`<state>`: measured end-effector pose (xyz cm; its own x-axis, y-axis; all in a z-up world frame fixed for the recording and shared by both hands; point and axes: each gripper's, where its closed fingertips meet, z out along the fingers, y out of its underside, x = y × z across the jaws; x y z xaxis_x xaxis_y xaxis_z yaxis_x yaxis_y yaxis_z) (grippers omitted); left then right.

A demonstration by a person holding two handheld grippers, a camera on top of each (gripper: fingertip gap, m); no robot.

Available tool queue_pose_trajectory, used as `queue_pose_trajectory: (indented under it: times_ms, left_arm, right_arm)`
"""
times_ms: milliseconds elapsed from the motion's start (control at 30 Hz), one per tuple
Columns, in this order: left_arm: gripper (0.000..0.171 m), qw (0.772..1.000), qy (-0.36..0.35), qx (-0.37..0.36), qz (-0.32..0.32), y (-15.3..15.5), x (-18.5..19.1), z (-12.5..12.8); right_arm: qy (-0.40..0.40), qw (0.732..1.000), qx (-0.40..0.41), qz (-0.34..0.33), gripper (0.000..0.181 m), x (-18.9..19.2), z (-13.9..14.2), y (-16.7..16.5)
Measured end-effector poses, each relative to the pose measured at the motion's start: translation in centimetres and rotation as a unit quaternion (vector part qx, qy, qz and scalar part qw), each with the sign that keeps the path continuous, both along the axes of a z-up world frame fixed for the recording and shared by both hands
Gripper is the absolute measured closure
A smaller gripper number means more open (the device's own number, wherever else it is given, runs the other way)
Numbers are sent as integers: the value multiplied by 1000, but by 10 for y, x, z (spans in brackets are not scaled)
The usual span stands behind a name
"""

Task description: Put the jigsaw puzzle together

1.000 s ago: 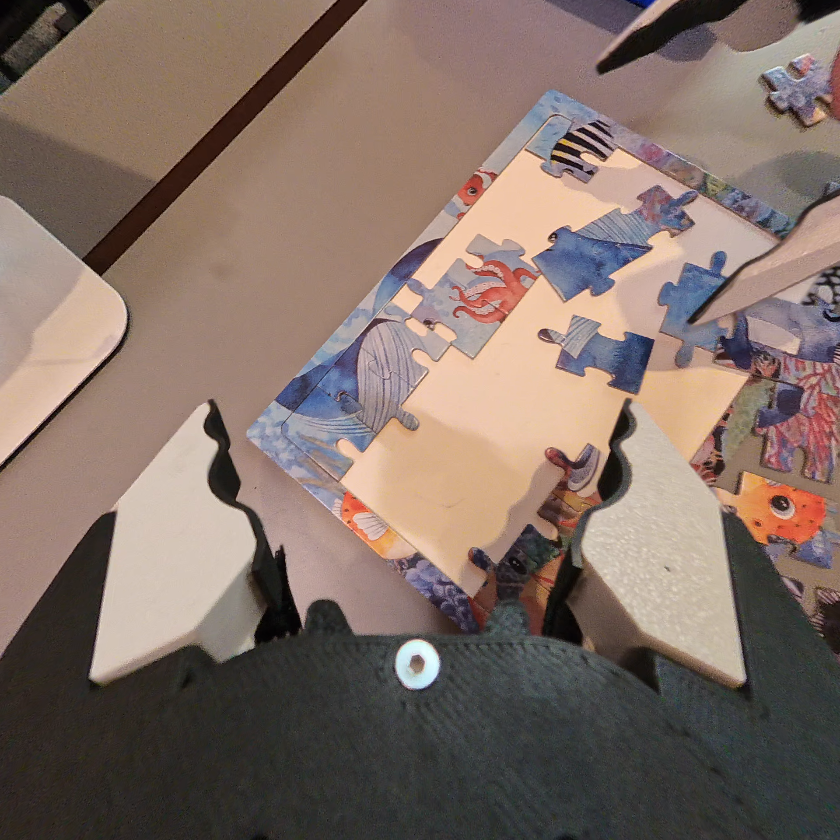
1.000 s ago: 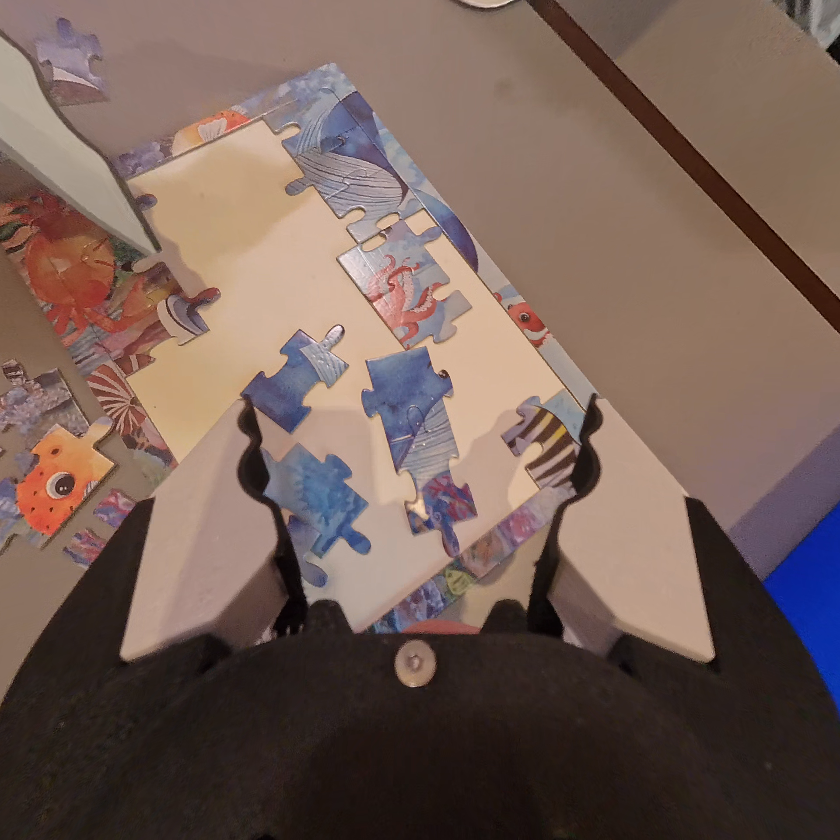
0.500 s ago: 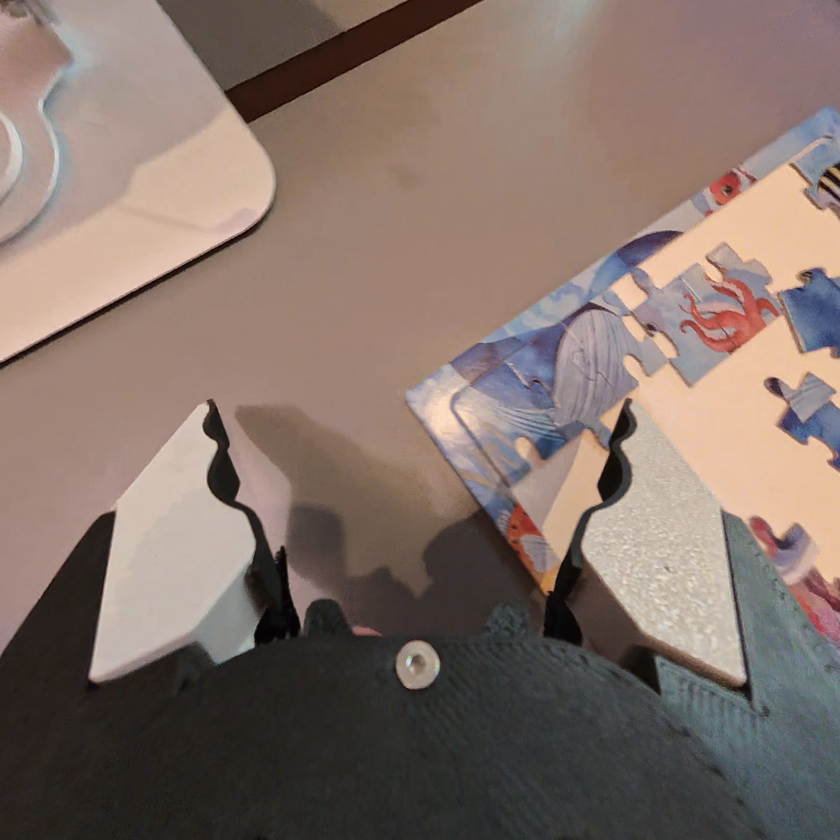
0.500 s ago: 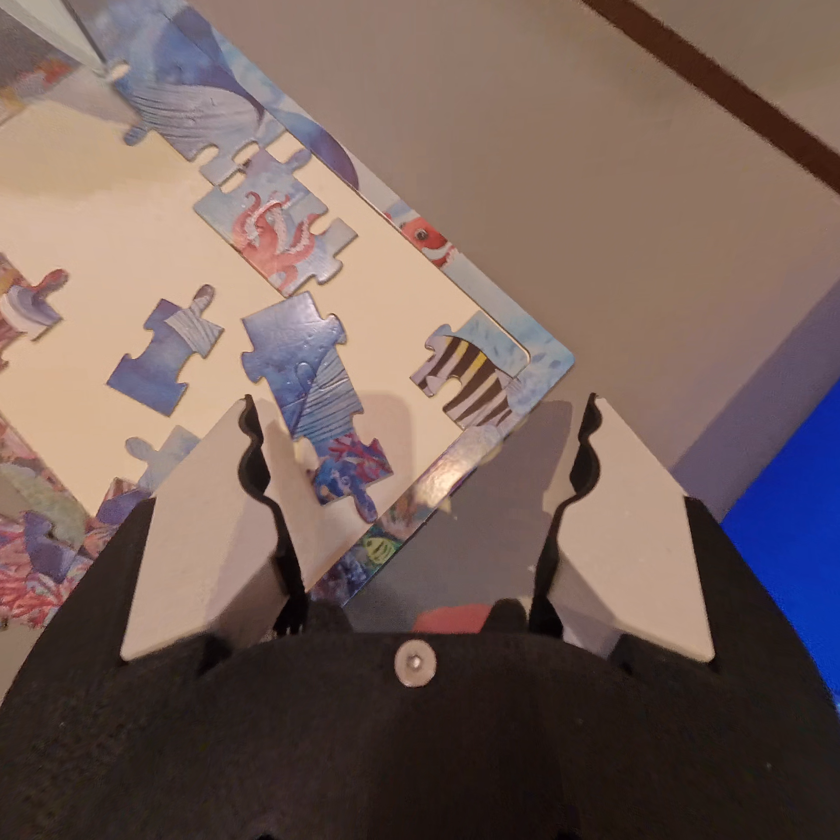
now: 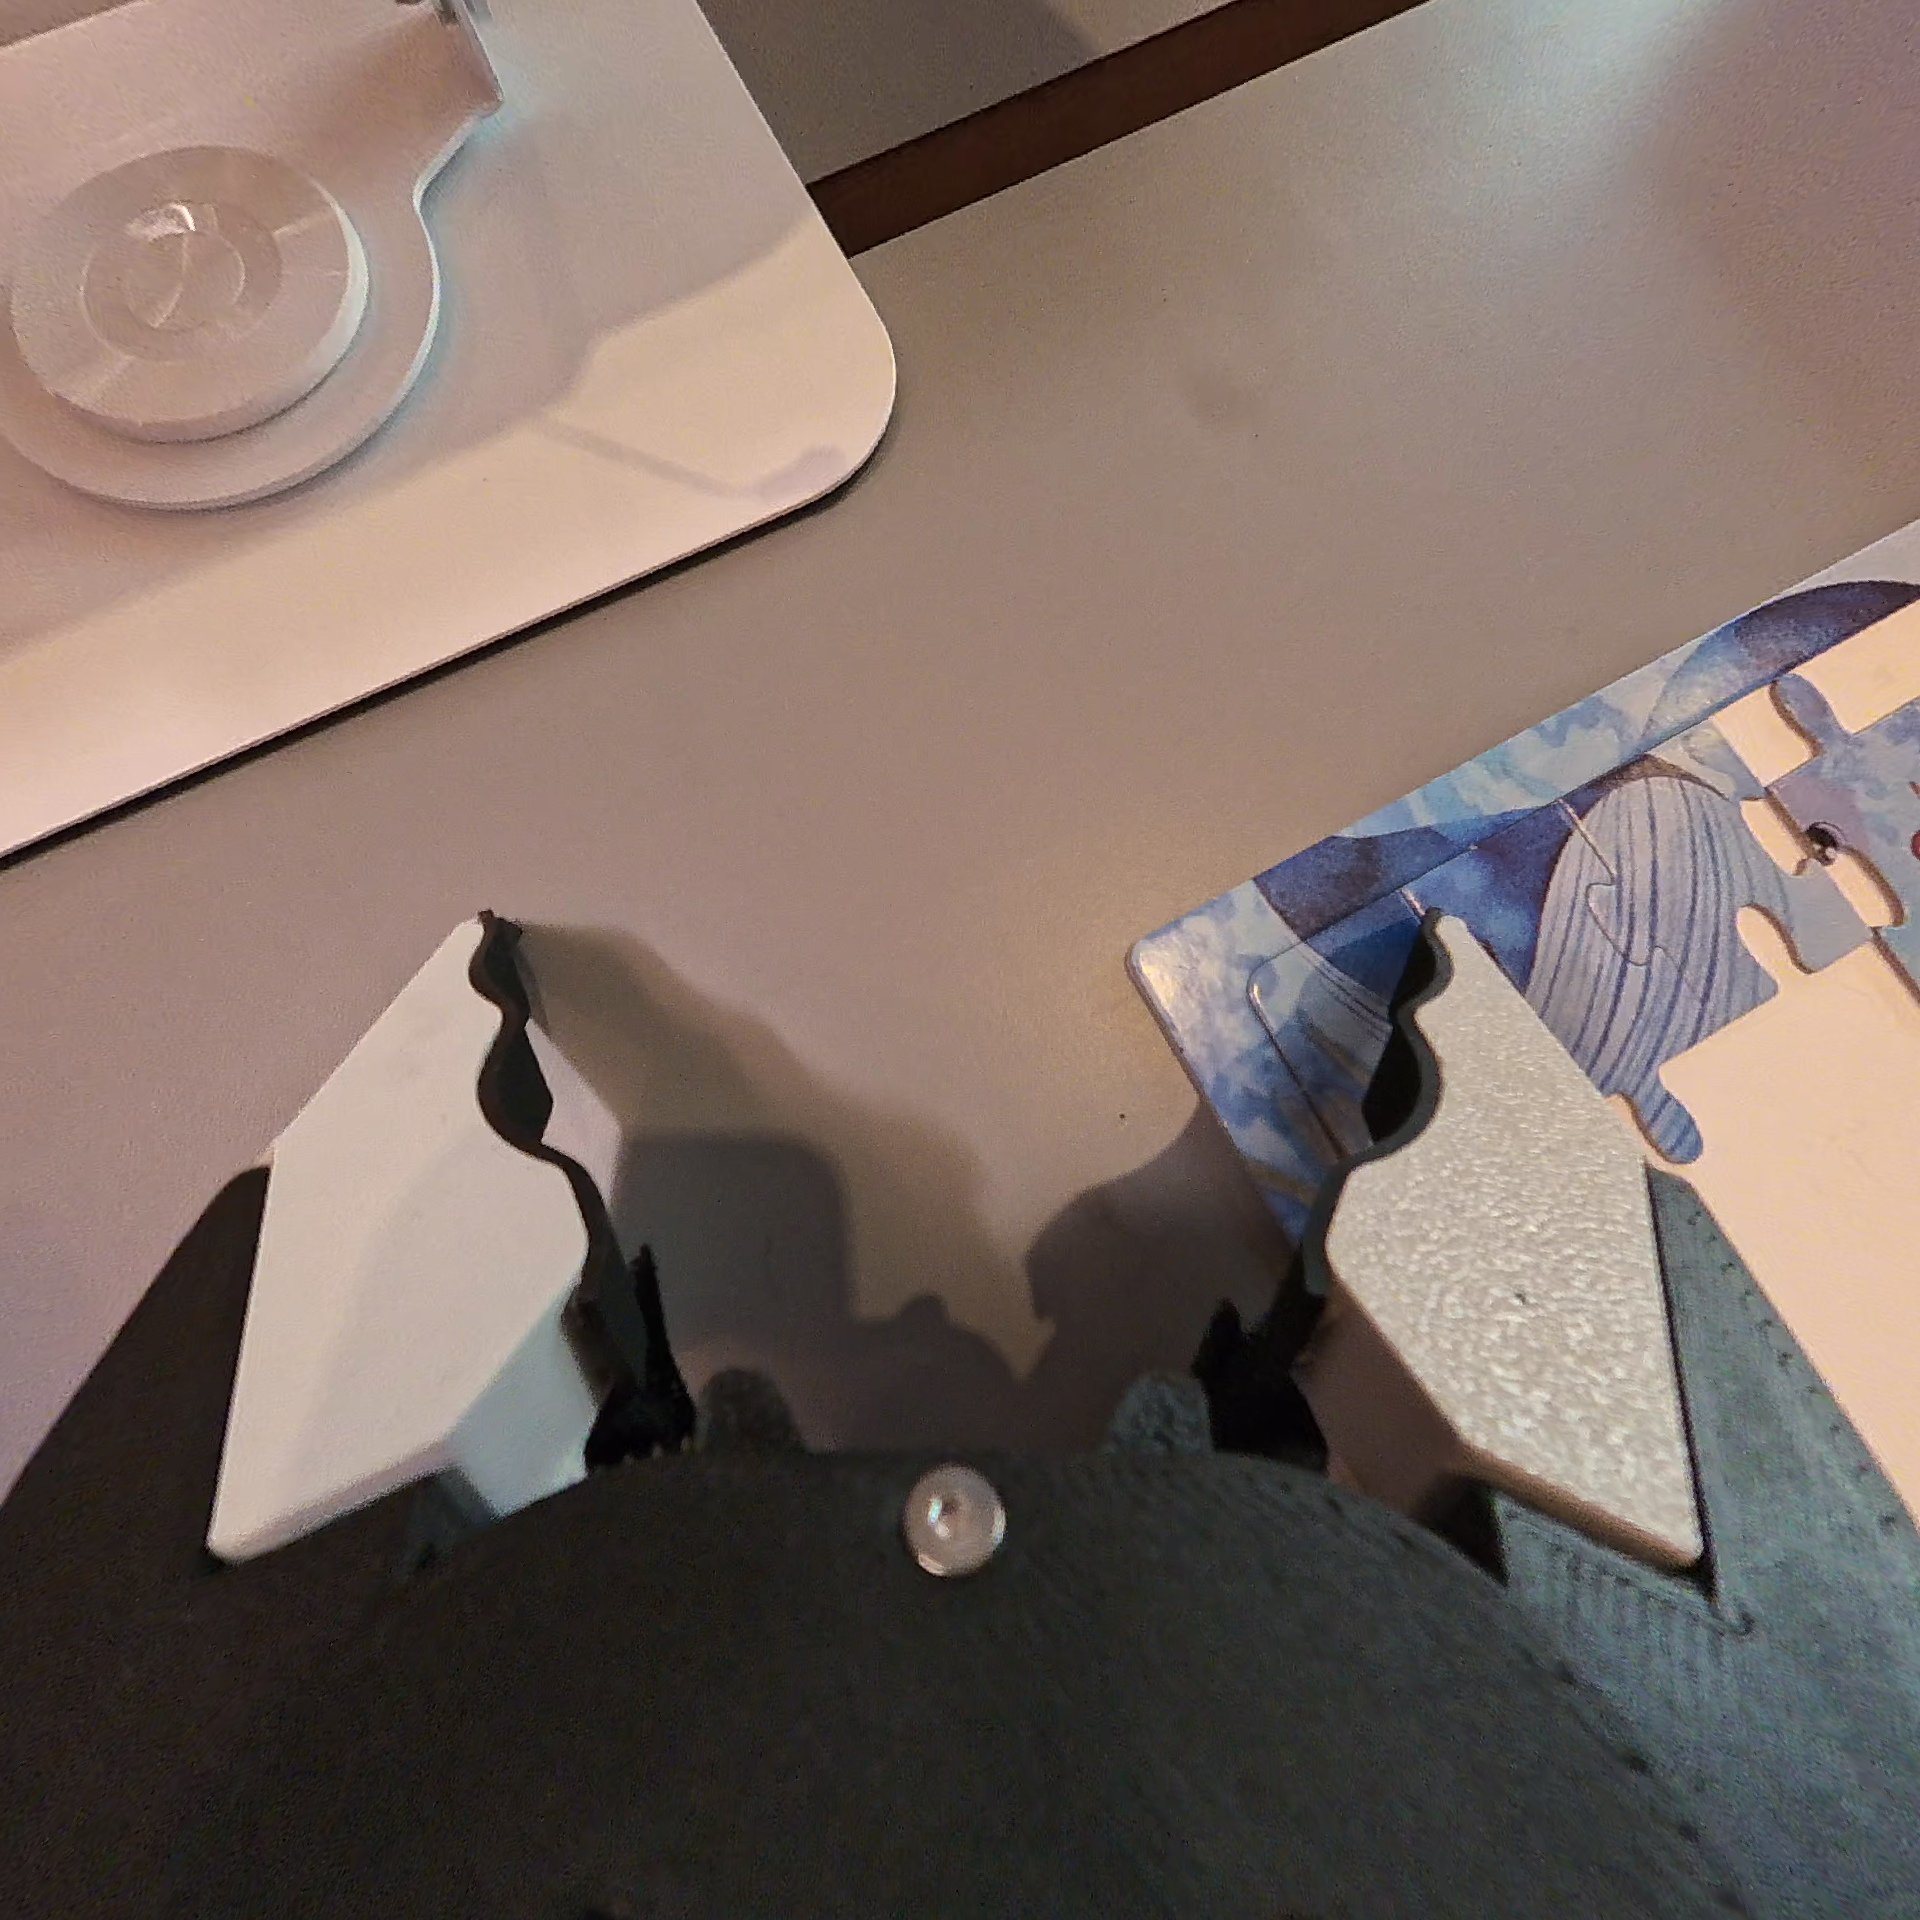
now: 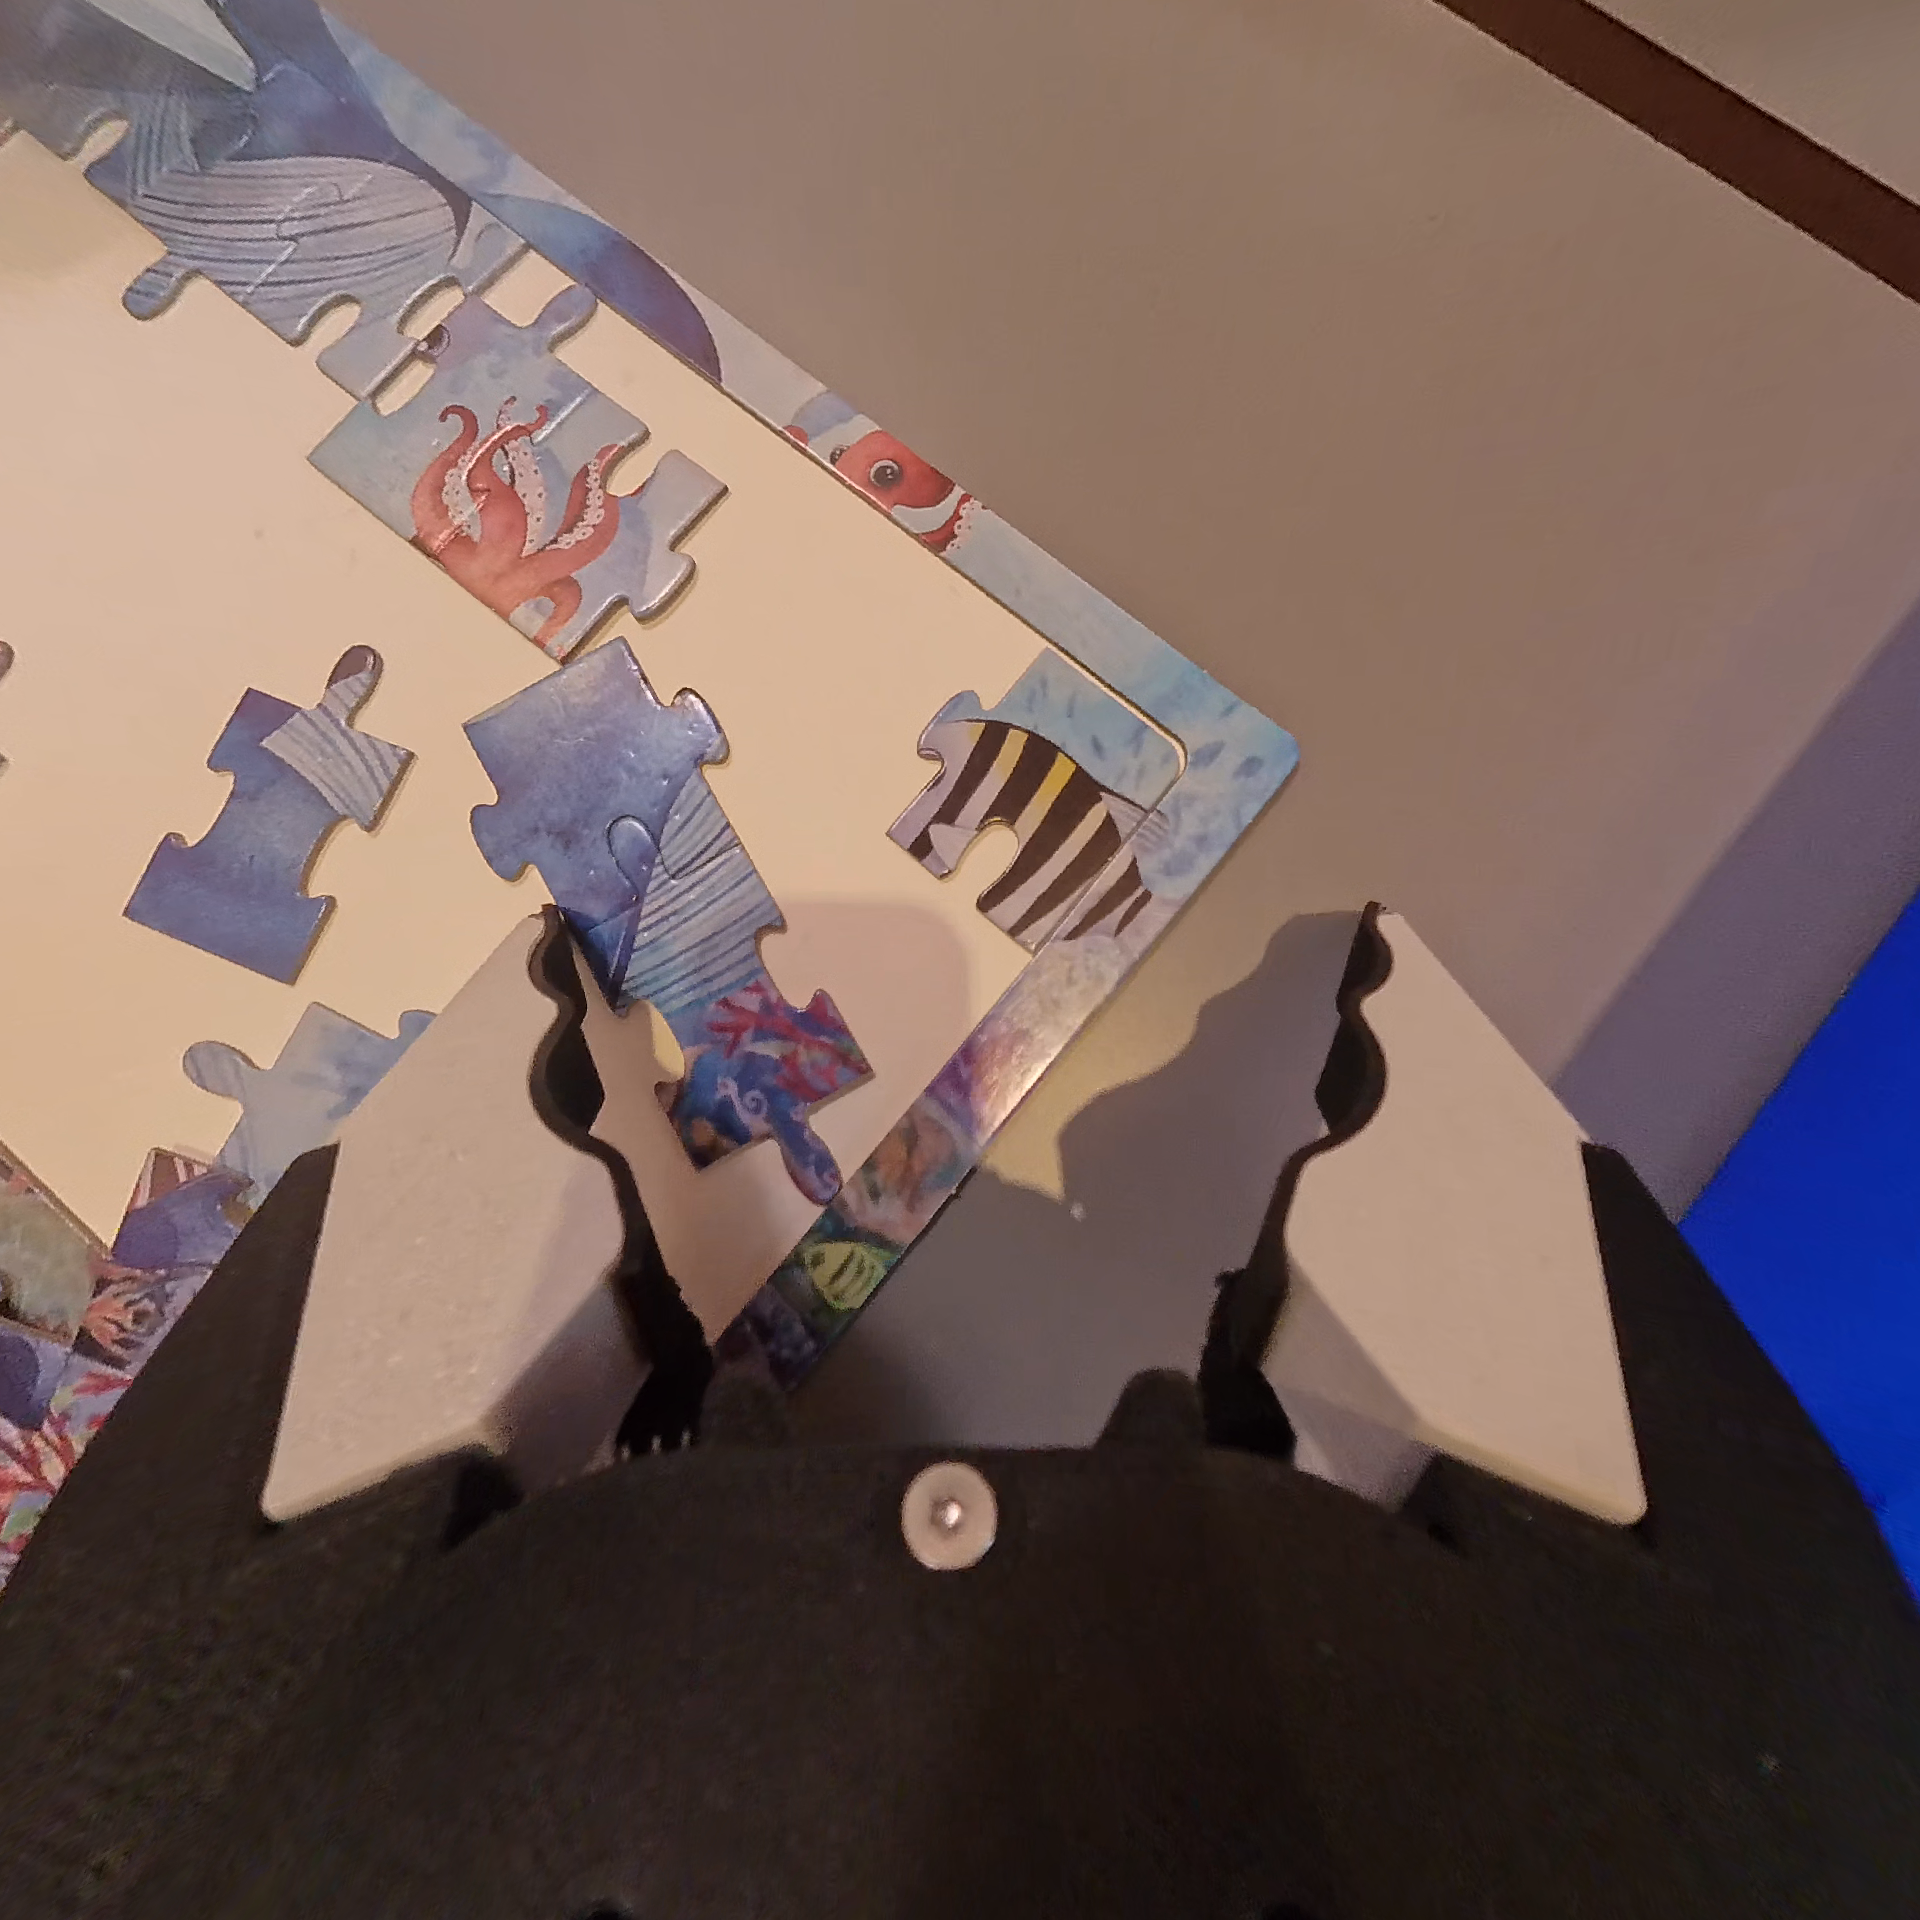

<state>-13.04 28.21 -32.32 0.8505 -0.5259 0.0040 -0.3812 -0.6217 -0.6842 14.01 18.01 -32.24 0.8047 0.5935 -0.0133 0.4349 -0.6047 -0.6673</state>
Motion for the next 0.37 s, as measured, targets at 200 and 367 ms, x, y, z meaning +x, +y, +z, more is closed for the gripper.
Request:
queue_pose_trajectory:
  times_ms: [200, 367]
  left_arm:
    - [13, 1000, -1, 2, 20, -4, -3, 0]
    - [13, 1000, -1, 3, 17, -4, -3, 0]
  right_arm:
    - [10, 1000, 12, -6, 41, -1, 0, 0]
    - [9, 1000, 9, -13, 36, 1, -1, 1]
